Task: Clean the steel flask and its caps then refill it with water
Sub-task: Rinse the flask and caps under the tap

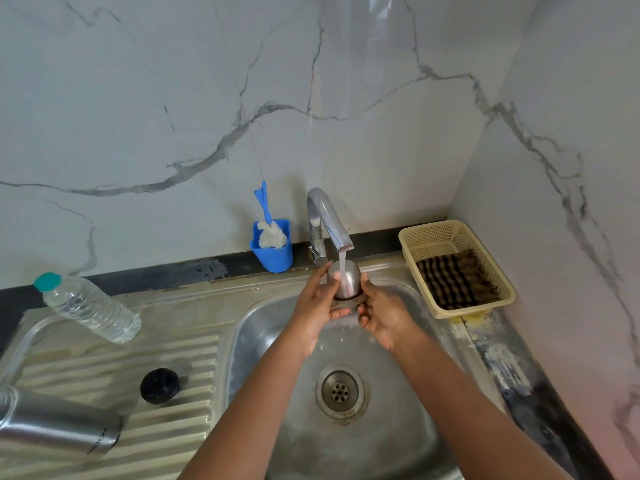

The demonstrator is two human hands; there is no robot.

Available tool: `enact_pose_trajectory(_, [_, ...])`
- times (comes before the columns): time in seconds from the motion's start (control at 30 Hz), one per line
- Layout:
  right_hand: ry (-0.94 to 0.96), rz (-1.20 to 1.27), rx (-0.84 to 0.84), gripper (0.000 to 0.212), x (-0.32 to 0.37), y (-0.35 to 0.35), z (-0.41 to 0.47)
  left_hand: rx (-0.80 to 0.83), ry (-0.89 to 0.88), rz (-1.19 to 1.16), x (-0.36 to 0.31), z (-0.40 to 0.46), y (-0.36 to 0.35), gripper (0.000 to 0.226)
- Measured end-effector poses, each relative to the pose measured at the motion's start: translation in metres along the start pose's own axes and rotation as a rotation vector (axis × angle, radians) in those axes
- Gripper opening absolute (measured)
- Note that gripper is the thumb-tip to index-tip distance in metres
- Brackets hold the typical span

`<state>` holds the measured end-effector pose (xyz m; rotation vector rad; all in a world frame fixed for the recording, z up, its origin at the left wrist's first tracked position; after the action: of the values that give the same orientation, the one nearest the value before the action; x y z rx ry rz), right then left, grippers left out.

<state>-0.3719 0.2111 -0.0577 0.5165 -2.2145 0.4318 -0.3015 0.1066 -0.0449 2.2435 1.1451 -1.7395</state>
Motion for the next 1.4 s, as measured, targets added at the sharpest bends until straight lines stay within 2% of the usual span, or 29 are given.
enact_pose_trajectory(0.1, [0.029,-0.065,-0.019,0.024,0.006,0.002,-0.004,-0.019,0.056,0.14,0.007,-0.003,-0.001,0.048])
enact_pose_trajectory(0.17, [0.146,-0.191,-0.013,0.022,0.016,-0.003,-0.009,-0.033,0.092,0.154,0.013,-0.004,-0.004,0.05])
enact_pose_trajectory(0.23, [0.348,-0.399,0.006,0.018,0.028,-0.011,-0.015,-0.072,0.148,0.007,0.019,-0.003,-0.007,0.054])
enact_pose_trajectory(0.3, [0.56,-0.746,-0.021,0.007,0.033,-0.016,-0.017,-0.115,0.189,-0.124,0.02,-0.001,-0.007,0.053])
enact_pose_trajectory(0.37, [0.648,-0.934,-0.062,0.005,0.032,-0.017,-0.017,-0.147,0.202,-0.142,0.019,0.004,-0.004,0.054])
enact_pose_trajectory(0.4, [0.628,-0.856,-0.068,0.009,0.033,-0.016,-0.019,-0.141,0.188,-0.135,0.017,0.005,-0.003,0.054])
enact_pose_trajectory(0.43, [0.548,-0.646,-0.066,0.013,0.034,-0.012,-0.019,-0.121,0.163,-0.127,0.016,0.008,-0.003,0.055])
enact_pose_trajectory(0.5, [0.253,-0.192,-0.055,0.013,0.026,-0.005,-0.015,-0.034,0.087,-0.085,0.009,0.008,-0.009,0.048])
enact_pose_trajectory(0.53, [0.117,-0.051,-0.051,0.013,0.022,-0.004,-0.014,0.0,0.029,-0.013,0.005,0.007,-0.012,0.04])
enact_pose_trajectory(0.6, [-0.025,0.08,-0.064,0.015,0.014,0.001,-0.008,0.051,-0.137,0.189,-0.005,0.003,-0.02,0.031])
enact_pose_trajectory(0.7, [-0.023,0.094,-0.069,0.019,0.015,0.003,-0.006,0.102,-0.338,0.36,-0.009,0.005,-0.026,0.027])
enact_pose_trajectory(0.77, [0.092,-0.002,-0.056,0.023,0.02,0.002,-0.01,0.04,-0.338,0.404,-0.009,0.008,-0.025,0.021])
enact_pose_trajectory(0.83, [0.3,-0.212,-0.05,0.023,0.028,-0.003,-0.013,-0.076,-0.182,0.244,-0.006,0.01,-0.021,0.023])
enact_pose_trajectory(0.9, [0.534,-0.502,-0.03,0.019,0.034,-0.012,-0.019,-0.115,0.053,-0.01,0.003,0.01,-0.02,0.043])
enact_pose_trajectory(1.0, [0.643,-0.715,-0.062,0.015,0.037,-0.013,-0.021,-0.052,0.198,0.044,0.005,0.007,-0.016,0.071])
enact_pose_trajectory(1.07, [0.61,-0.719,-0.12,0.016,0.039,-0.009,-0.018,-0.012,0.213,0.093,0.008,0.004,-0.014,0.066])
enact_pose_trajectory(1.13, [0.613,-0.811,-0.137,0.016,0.04,-0.007,-0.014,0.012,0.197,0.038,0.014,0.002,-0.013,0.049])
enact_pose_trajectory(1.23, [0.825,-1.365,-0.062,0.026,0.038,-0.02,-0.015,0.018,0.161,-0.226,0.016,0.002,-0.008,0.052])
enact_pose_trajectory(1.27, [0.881,-1.453,-0.027,0.032,0.037,-0.022,-0.016,0.025,0.155,-0.307,0.014,0.002,-0.006,0.055])
enact_pose_trajectory(1.33, [0.978,-1.414,0.02,0.035,0.039,-0.021,-0.021,0.016,0.167,-0.408,0.012,0.001,-0.003,0.059])
enact_pose_trajectory(1.4, [1.013,-1.221,0.097,0.025,0.04,-0.018,-0.021,-0.014,0.191,-0.396,0.014,0.0,0.0,0.061])
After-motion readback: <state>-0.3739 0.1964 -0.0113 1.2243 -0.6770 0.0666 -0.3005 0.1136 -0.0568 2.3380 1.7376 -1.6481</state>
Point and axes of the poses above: each hand's wrist, its own z-axis towards the middle knuckle, its own y-axis out of the back of the hand, x = y × z, the point moved 6 cm from there along z, towards the middle knuckle, and after that the axes turned 10 degrees about -z, right-handed, at the moved point
